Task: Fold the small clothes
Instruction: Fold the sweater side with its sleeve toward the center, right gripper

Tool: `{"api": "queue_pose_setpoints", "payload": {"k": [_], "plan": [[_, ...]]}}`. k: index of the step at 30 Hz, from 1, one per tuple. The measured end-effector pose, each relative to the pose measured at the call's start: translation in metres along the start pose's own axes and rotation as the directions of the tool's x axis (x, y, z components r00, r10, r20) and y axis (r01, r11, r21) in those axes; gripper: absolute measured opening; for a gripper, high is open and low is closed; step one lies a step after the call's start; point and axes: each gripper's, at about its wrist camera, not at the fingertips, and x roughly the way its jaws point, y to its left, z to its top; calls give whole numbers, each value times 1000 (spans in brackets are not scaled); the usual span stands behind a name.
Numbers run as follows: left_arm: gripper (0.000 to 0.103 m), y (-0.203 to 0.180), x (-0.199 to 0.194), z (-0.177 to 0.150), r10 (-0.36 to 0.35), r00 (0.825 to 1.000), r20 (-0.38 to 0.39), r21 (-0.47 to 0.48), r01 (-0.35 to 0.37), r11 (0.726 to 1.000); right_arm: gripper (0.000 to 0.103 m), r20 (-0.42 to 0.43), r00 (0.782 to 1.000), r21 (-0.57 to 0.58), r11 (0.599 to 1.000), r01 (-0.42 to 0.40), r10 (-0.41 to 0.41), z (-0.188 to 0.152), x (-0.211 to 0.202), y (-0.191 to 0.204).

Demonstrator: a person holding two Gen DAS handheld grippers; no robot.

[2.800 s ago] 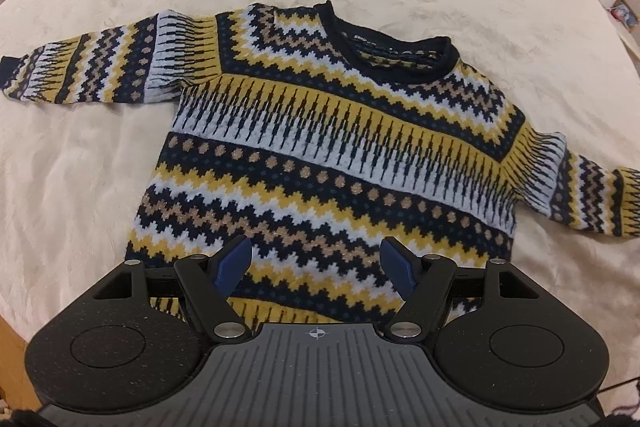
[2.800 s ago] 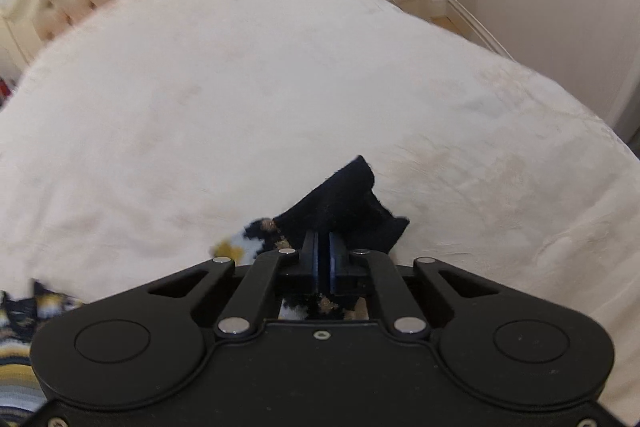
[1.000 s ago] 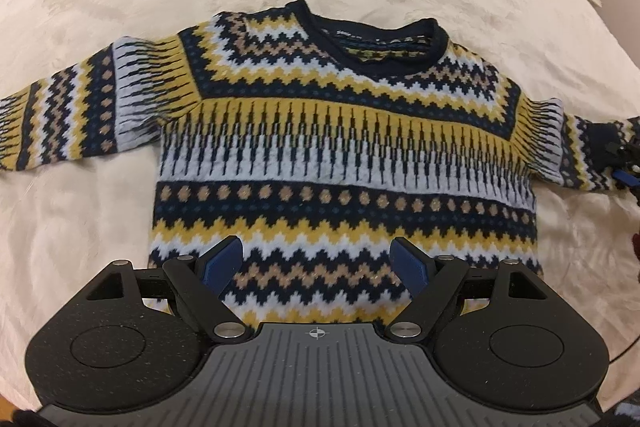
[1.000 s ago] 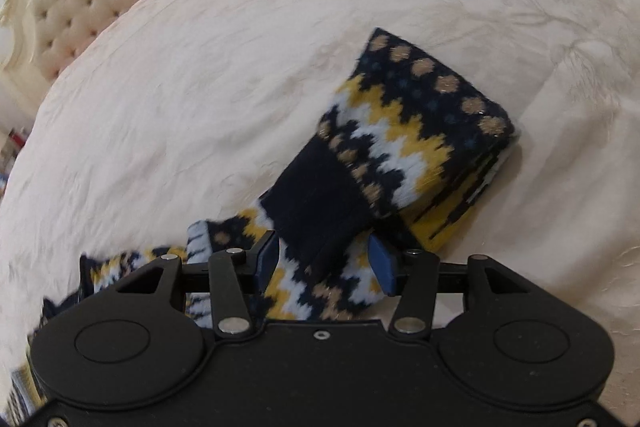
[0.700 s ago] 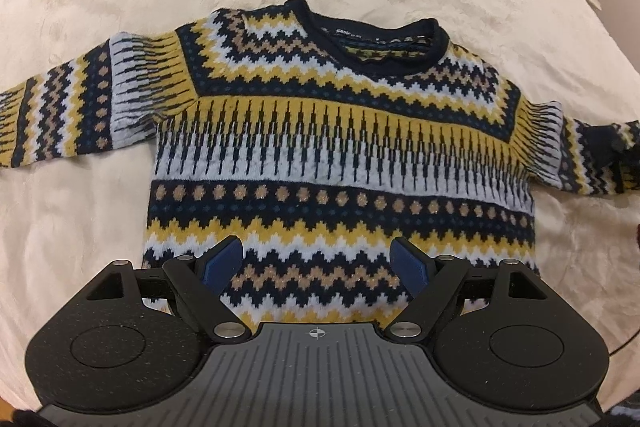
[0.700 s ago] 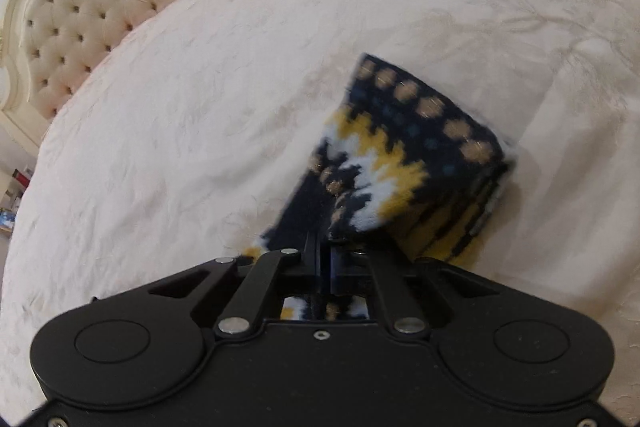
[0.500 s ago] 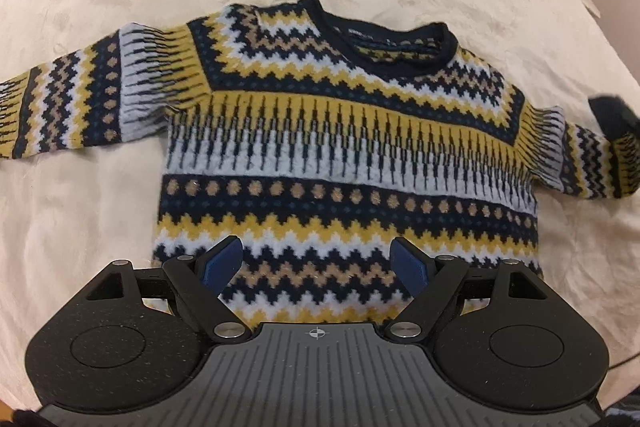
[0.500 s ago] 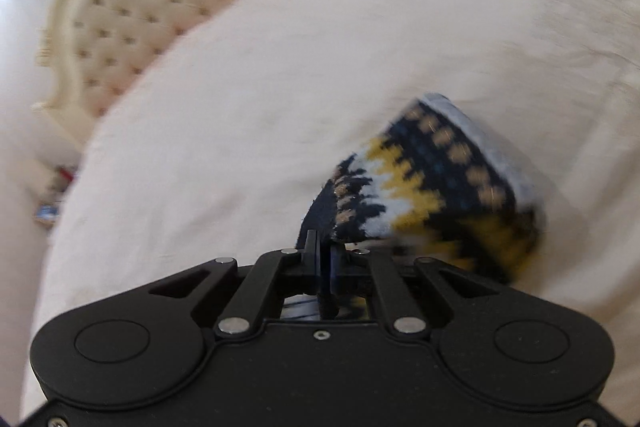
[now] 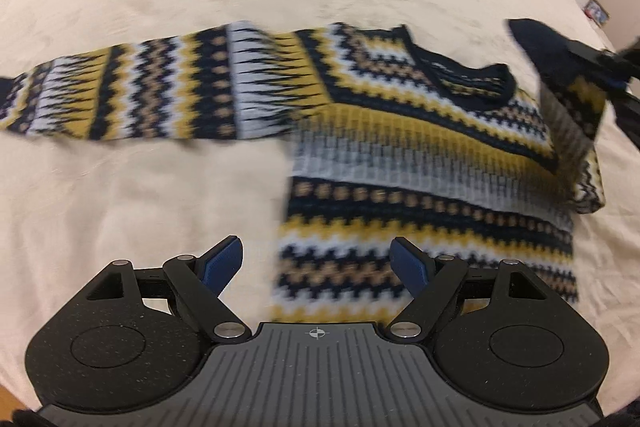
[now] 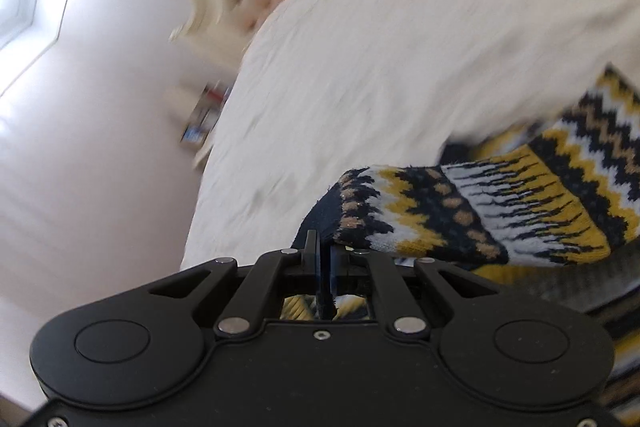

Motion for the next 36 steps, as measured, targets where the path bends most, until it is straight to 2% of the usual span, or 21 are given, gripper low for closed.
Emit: {"api": "queue_pose_setpoints", "payload": {"k": [6, 8, 9, 11, 15, 16, 20, 28, 32, 36], "plan": [[80, 38, -7, 4, 21, 1000, -6, -5, -21, 1000, 12, -128, 992, 11, 1000, -9, 11, -42, 51, 21], [80, 47, -8, 5, 24, 1000, -5, -2, -24, 1000, 13, -168, 986, -15, 1000, 10, -13, -54, 64, 23], [80, 50, -8, 6, 24, 1000, -3, 1, -24, 1000, 19, -190, 981, -29, 999, 26, -31, -61, 68, 23], [80, 54, -9, 8, 22, 1000, 1, 11, -22, 1000, 21, -237, 966, -85, 993, 88, -106, -74, 79, 24], [80, 55, -6, 13, 14, 1000, 7, 31, -14, 999, 51, -302, 936, -197, 972, 127, -184, -100, 77, 19], [80, 54, -6, 15, 11, 1000, 8, 35, -11, 999, 53, -310, 932, -213, 969, 125, -189, -107, 75, 18], [80, 45, 3, 23, 2, 1000, 8, 63, -2, 998, 53, -321, 919, -268, 953, 143, -228, -115, 57, 11], [80, -2, 32, 34, -36, 999, -10, 146, 37, 989, 53, -289, 909, -299, 930, 213, -301, -98, 27, -17], [80, -29, 54, 29, -9, 1000, -21, 202, 13, 979, 53, -285, 907, -253, 937, 241, -310, -90, 11, -35], [80, -48, 73, 27, 58, 998, 13, 259, -59, 964, 53, -275, 907, -242, 936, 257, -320, -80, 1, -48]]}}
